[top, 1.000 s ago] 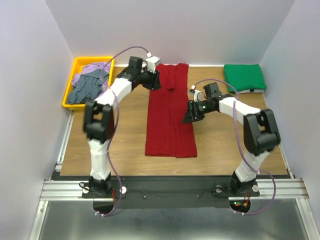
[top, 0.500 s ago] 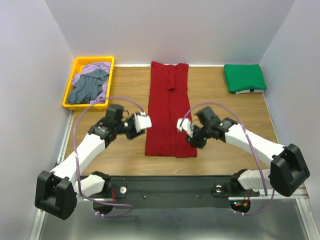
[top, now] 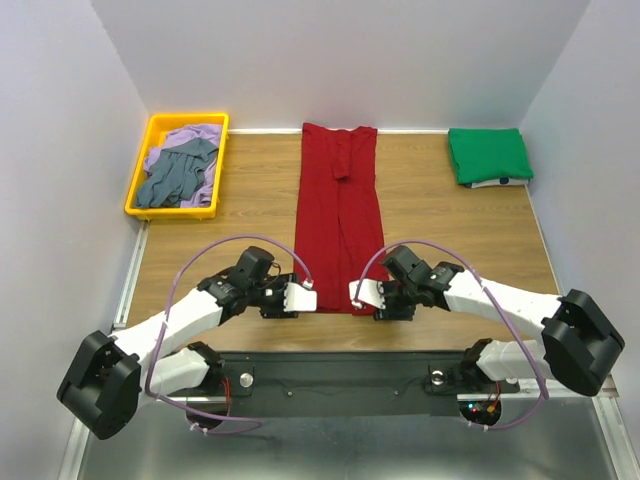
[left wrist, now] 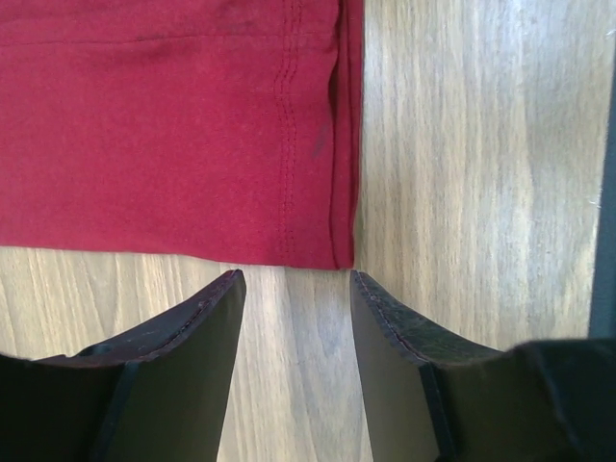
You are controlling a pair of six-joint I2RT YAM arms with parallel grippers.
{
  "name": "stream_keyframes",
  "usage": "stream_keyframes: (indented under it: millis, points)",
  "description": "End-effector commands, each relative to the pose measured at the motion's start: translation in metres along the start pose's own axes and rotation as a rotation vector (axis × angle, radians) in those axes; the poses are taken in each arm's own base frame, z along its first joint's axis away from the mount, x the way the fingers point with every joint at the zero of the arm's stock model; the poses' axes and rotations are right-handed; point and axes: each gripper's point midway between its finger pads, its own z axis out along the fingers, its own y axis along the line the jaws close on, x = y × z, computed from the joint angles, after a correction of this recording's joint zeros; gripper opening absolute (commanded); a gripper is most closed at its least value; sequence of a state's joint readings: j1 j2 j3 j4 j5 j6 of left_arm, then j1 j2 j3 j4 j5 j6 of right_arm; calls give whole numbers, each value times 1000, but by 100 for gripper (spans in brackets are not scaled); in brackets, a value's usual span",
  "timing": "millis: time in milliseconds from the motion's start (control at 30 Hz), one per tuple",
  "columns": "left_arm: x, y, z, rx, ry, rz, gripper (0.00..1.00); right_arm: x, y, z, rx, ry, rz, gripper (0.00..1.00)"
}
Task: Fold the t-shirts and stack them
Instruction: Fold the tshirt
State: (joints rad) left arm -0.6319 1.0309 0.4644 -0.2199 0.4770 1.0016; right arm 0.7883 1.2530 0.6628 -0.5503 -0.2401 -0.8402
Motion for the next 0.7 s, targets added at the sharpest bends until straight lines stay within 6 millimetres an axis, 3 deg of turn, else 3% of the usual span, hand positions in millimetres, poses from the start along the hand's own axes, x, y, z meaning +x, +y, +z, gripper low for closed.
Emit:
stream_keyframes:
  millis: [0,300,433,467,667]
  points:
    - [-8,8,4,-29,-27,68,59,2,0,12,12,-3,-65,52]
    - [-7,-8,20,29,-18,157,60,14,12,21,-27,27,-132,56]
    - [2,-19,29,70,15,195,59,21,13,29,-28,42,-136,47]
    - [4,-19,31,77,25,189,59,21,13,30,-27,44,-133,41]
    - [7,-6,39,65,77,155,57,22,5,37,4,60,-107,16]
